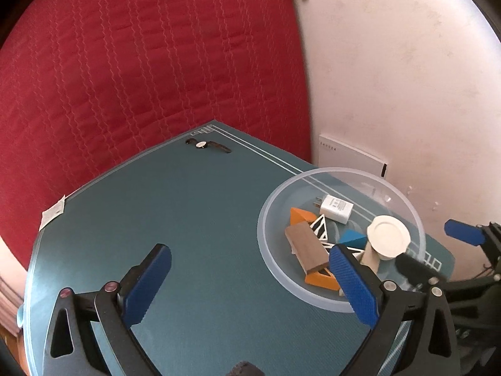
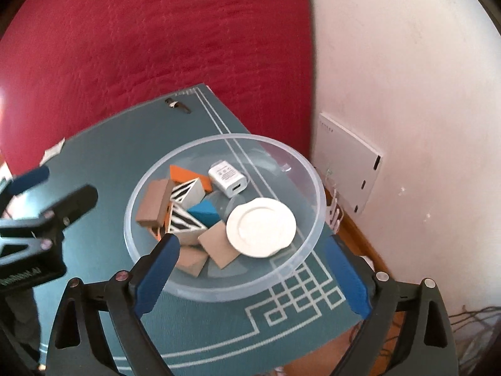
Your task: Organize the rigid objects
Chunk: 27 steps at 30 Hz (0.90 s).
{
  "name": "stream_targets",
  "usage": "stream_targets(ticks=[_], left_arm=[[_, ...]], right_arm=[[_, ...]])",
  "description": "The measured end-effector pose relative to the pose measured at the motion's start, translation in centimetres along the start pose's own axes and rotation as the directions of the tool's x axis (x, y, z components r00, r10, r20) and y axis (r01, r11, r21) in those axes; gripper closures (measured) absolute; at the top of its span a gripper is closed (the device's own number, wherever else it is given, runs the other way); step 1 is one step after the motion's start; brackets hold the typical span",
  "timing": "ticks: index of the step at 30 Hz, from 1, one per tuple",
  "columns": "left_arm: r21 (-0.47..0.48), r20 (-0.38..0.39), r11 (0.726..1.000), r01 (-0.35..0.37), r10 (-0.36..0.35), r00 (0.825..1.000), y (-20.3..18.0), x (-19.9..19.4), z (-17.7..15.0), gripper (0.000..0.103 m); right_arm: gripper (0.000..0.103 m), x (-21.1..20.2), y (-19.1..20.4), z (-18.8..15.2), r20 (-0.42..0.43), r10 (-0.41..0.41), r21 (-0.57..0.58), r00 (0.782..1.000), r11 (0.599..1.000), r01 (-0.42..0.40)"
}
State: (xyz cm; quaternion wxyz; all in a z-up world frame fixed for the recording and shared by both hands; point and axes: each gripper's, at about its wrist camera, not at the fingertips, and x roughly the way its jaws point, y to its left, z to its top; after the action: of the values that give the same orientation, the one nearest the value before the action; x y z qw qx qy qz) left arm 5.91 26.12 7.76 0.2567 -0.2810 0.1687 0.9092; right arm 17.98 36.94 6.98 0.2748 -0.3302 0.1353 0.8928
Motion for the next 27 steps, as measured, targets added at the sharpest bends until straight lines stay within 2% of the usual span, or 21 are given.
stream_targets(ticks=[8, 19, 27], left_arm=[[-0.002, -0.02, 0.999, -0.036, 0.036, 0.999, 0.3, -0.8, -0.5, 0.0], [0.018, -0.025, 0.997, -0.073, 0.073, 0.997, 0.1, -0.8, -1.0, 0.0], [0.03, -0.031, 0.997, -0.071, 0.072, 0.997, -0.3, -0.7, -1.0, 0.0]], right_arm=[[0.008, -0.6, 1.3, -0.7, 0.013, -0.052, -0.077, 0.999, 0.996, 0.053], [0.008, -0.9, 1.5, -1.0, 0.03, -0.09, -0.099, 0.995, 0.991, 0.092], [0.008, -0.9, 1.5, -1.0, 0.028, -0.094, -0.106, 0.995, 0.99, 0.097]])
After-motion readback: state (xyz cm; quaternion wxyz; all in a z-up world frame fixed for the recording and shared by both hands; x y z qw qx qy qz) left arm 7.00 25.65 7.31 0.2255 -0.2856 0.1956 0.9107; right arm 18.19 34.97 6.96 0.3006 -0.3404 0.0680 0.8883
